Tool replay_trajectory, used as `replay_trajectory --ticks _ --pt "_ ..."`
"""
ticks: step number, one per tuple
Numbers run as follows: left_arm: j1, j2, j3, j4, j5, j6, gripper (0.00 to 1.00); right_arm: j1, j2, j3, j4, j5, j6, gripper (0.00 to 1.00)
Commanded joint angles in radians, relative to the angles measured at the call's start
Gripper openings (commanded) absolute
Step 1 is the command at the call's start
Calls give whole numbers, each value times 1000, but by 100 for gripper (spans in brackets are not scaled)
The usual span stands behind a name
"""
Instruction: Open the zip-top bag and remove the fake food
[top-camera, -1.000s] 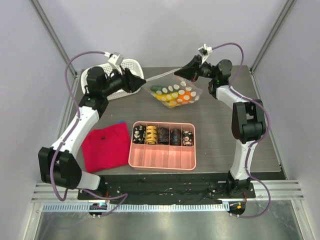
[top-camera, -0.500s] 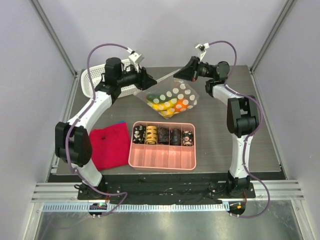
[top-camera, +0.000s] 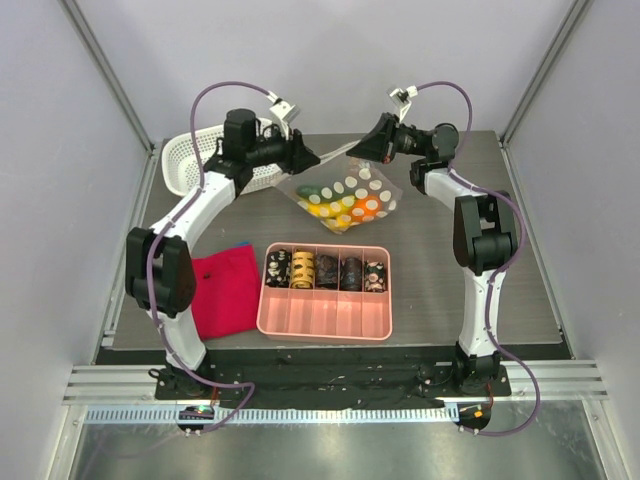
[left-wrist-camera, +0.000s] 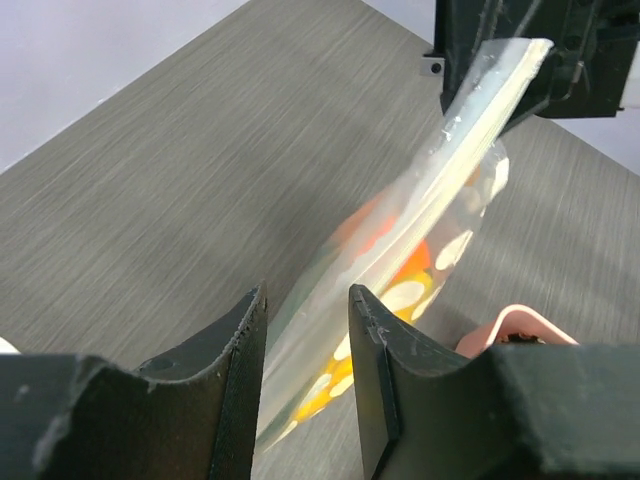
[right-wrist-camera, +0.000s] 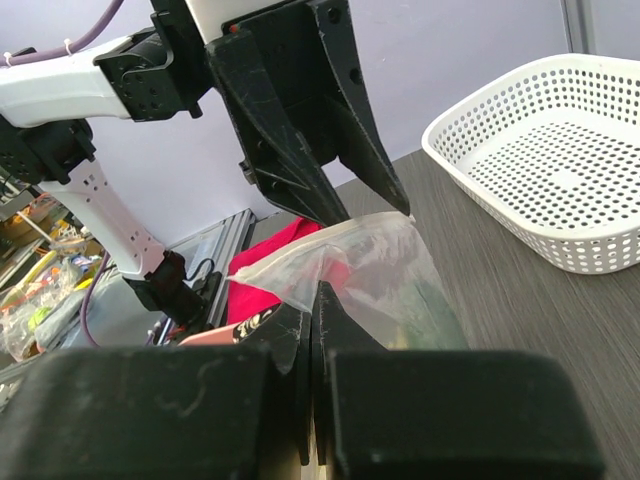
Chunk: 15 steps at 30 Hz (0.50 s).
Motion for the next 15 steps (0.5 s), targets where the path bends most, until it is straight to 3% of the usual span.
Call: replay_trajectory --ticks 1,6,13,15 --pt "-1 29 85 -36 -15 27 36 8 -50 36 370 0 17 1" --pt "1 52 96 -39 -31 30 33 12 -50 34 368 -3 22 1" --pt "-22 114 135 -79 69 28 33 20 -50 49 353 12 31 1" --pt "-25 129 139 -96 110 24 28 20 -45 57 309 14 30 1"
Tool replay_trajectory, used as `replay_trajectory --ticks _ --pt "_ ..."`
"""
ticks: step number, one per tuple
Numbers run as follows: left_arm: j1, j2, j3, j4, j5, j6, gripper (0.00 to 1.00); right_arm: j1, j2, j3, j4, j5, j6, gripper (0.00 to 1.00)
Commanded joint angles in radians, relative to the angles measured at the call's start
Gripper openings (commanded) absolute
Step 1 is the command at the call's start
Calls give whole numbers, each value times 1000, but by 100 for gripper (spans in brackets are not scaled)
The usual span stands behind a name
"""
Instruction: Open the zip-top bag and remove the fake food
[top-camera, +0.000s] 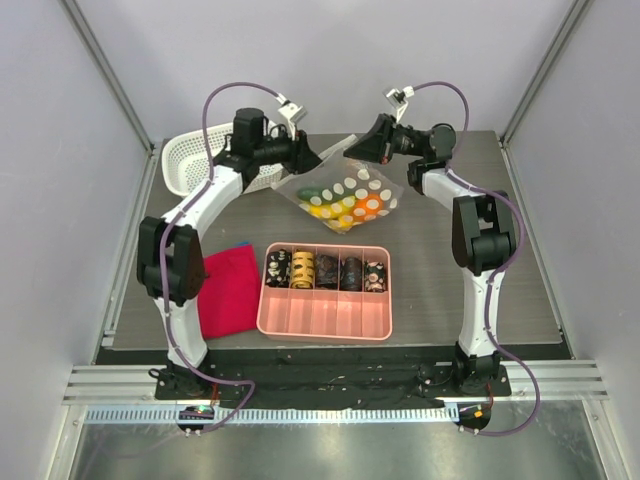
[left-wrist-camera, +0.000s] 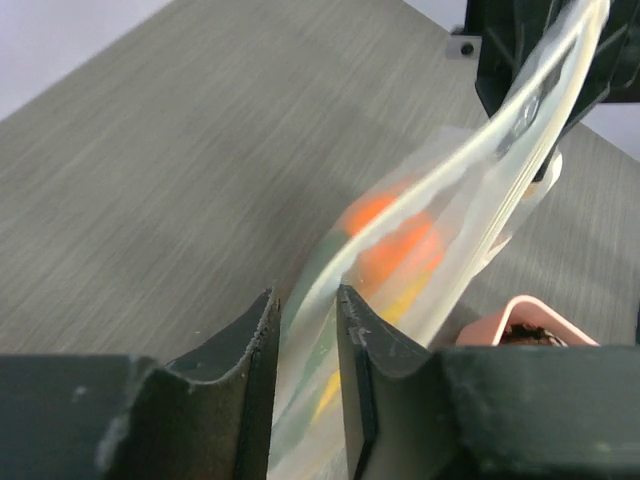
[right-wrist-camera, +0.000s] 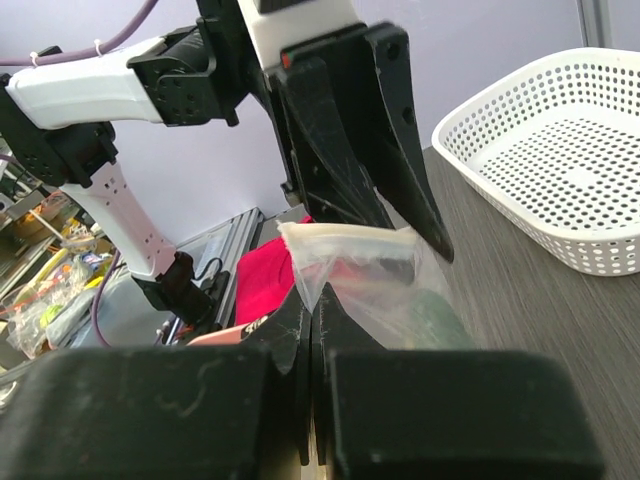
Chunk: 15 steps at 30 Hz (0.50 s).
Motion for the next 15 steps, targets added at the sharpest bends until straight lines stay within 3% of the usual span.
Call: replay_trajectory --ticks 1,3,5,6,7,8,9,10,12,15 --pt "-16 22 32 -31 89 -5 13 7 -44 61 280 22 -6 1" --pt "-18 5 17 -17 47 -25 0 4 -51 57 140 23 -62 1" --pt "-15 -13 -4 -8 30 -68 0 -2 -87 37 3 67 -215 1" --pt "-15 -30 -9 -3 4 -88 0 -1 -111 28 -242 87 -307 1" --pt "-15 -38 -12 -3 -16 -114 0 -1 -165 25 -438 173 -639 1" --pt "-15 -44 -12 -6 -30 -150 0 5 -192 49 -696 257 -834 2" --pt "-15 -50 -14 -12 -42 -177 0 19 -203 154 -1188 335 -1032 2" --pt "-15 -65 -21 -8 -76 -203 0 39 -199 191 -1293 385 -1110 1" --pt "-15 -81 -32 -6 -99 -275 0 36 -180 207 -1317 400 -1031 1" --pt "-15 -113 -92 32 -136 -385 0 57 -211 209 -1451 587 -1085 18"
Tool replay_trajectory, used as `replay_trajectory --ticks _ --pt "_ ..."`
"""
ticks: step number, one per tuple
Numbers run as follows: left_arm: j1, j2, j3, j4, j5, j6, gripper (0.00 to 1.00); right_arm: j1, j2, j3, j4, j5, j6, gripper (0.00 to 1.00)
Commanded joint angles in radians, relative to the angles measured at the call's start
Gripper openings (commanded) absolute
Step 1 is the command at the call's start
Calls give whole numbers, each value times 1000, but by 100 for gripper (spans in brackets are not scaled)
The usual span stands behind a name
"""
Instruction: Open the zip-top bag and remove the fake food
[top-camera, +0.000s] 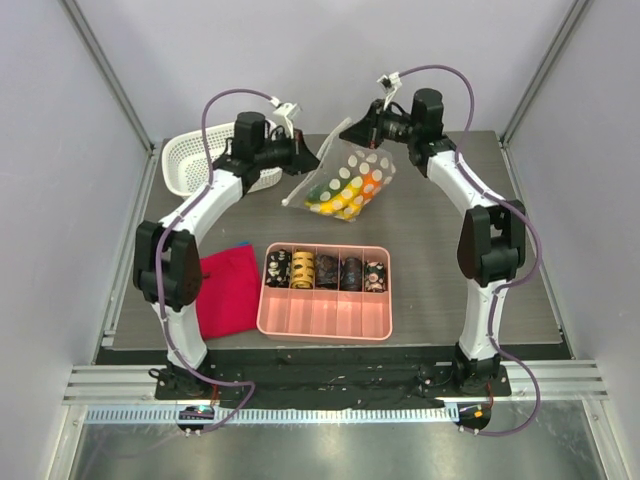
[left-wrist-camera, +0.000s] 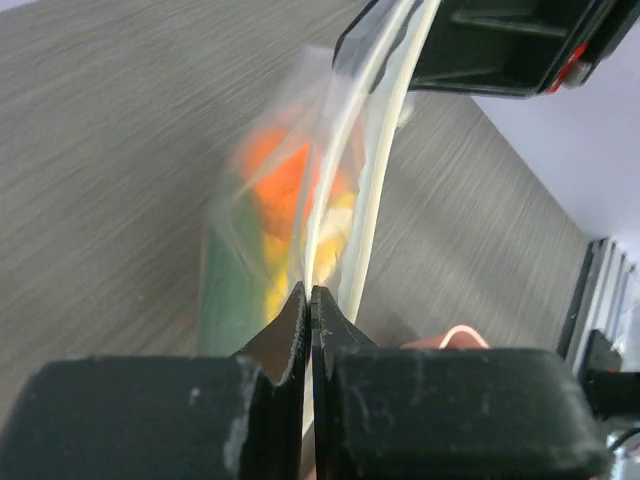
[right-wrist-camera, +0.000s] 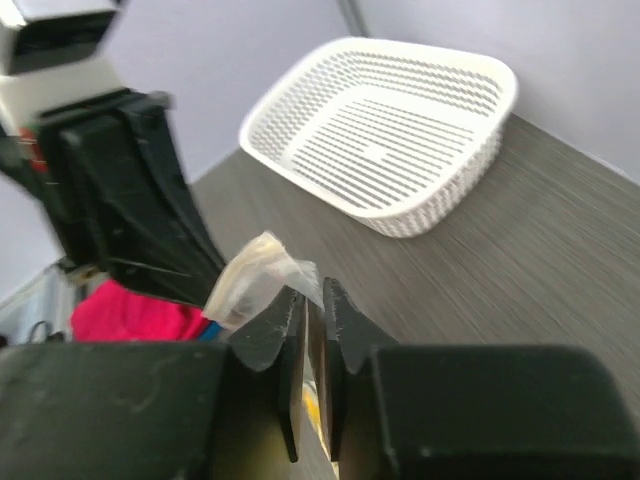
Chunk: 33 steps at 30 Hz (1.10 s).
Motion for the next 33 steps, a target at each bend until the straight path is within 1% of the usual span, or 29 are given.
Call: replay_trajectory --ticks 1,2,3,5,6,8,9,10,11,12,13,16,19,20,21,26,27,29,31,33 --pt "-1 -103 -69 72 -72 -211 0 38 -105 46 -430 322 -253 22" --pt "-1 -109 -86 92 -69 -244 0 48 -111 47 -453 379 -242 23" --pt "-3 -115 -124 124 -72 -317 0 55 -119 62 -506 463 -207 23" --pt "-4 -141 -163 193 -104 -382 0 65 -123 84 -594 549 -167 24" --pt "-7 -149 -202 213 -118 -440 0 67 -136 90 -617 607 -132 26" --pt "-9 -171 -244 286 -144 -492 0 81 -160 72 -645 657 -90 39" --pt "-12 -177 -285 323 -147 -517 0 88 -194 41 -647 678 -79 48" --pt "-16 -184 -305 353 -153 -563 0 99 -209 26 -647 684 -82 63" --pt "-18 -189 -321 394 -161 -578 0 108 -225 12 -657 706 -85 90" --pt "-21 -198 -342 406 -176 -589 0 131 -241 -12 -665 736 -90 99" --pt "-26 -204 -352 416 -187 -609 0 143 -278 -28 -668 817 -95 100" --pt "-40 -212 -376 475 -192 -638 0 202 -361 -103 -660 928 -99 100" --pt "-47 -220 -398 552 -183 -695 0 232 -416 -203 -607 944 -69 100" --pt "-49 -224 -407 564 -186 -715 0 234 -442 -226 -581 932 -31 100" --pt "-55 -229 -421 575 -192 -721 0 234 -453 -252 -581 954 -1 100" --pt "-79 -250 -442 623 -206 -747 0 265 -490 -261 -616 991 56 100" --pt "-82 -254 -447 626 -209 -750 0 268 -484 -254 -620 1046 85 99" --pt "-93 -255 -448 629 -215 -753 0 283 -473 -252 -627 1066 86 94" --pt "-102 -257 -450 631 -213 -755 0 289 -443 -234 -646 1094 85 74" --pt "-107 -257 -451 629 -216 -752 0 295 -429 -230 -656 1091 91 70"
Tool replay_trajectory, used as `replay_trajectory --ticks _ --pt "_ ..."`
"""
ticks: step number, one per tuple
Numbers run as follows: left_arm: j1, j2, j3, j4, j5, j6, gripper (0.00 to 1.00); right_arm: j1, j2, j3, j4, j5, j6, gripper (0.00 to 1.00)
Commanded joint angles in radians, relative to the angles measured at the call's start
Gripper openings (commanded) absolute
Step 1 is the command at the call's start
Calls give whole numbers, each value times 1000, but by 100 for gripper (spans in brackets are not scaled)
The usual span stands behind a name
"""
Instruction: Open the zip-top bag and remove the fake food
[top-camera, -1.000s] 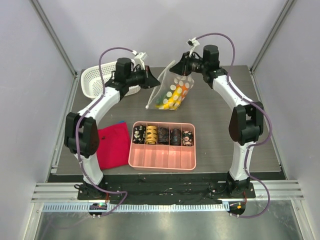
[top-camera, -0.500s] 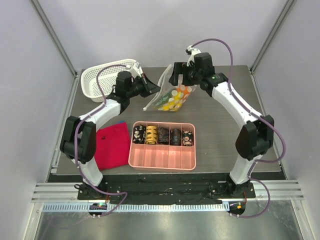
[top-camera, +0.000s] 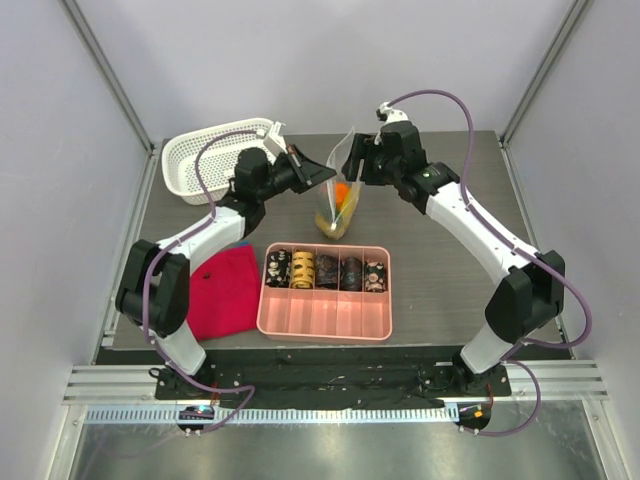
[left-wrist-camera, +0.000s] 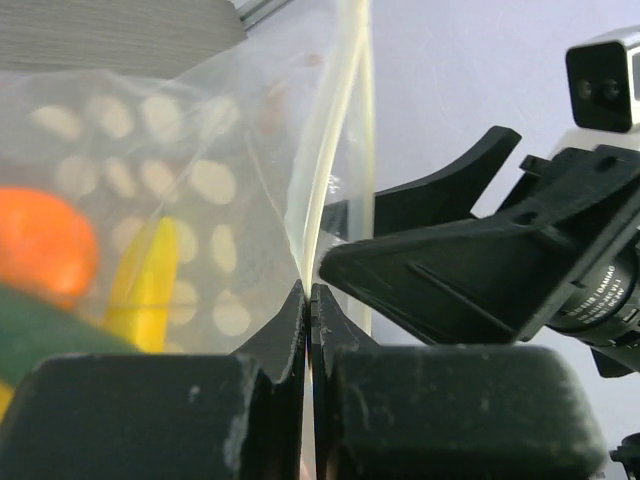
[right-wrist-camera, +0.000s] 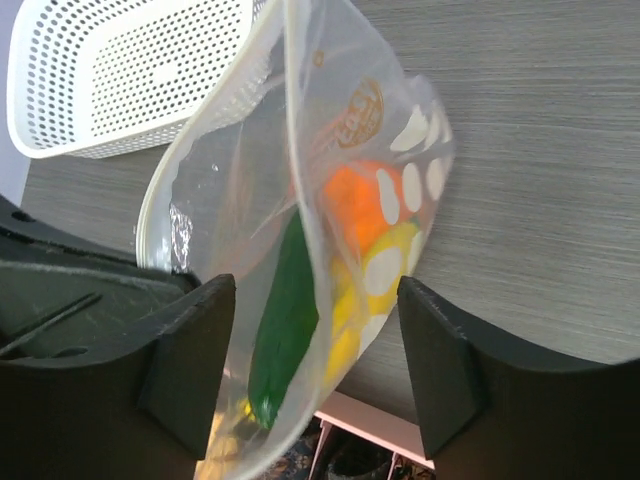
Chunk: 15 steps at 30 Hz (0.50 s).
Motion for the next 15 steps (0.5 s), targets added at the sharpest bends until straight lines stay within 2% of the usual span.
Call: replay_trajectory --ticks 1,5,7,8,9,11,12,15 --pt "-14 -48 -6 75 -19 -15 0 27 30 27 -6 76 41 70" --pt "-20 -41 -3 75 -24 -15 0 48 53 26 -17 92 47 69" --pt "-21 -39 6 63 -26 -10 0 50 56 30 -43 130 49 56" --pt "-20 -39 18 52 -30 3 0 50 56 34 -69 198 38 49" --pt "-20 -39 29 29 -32 9 0 48 55 41 -82 226 30 35" --pt "-20 -28 58 9 -39 25 0 47 55 53 -112 280 12 22" --pt "-20 -24 67 3 -39 25 0 47 55 66 -121 292 9 3" --pt "-20 -12 89 -12 -52 36 0 47 55 96 -148 354 -23 1"
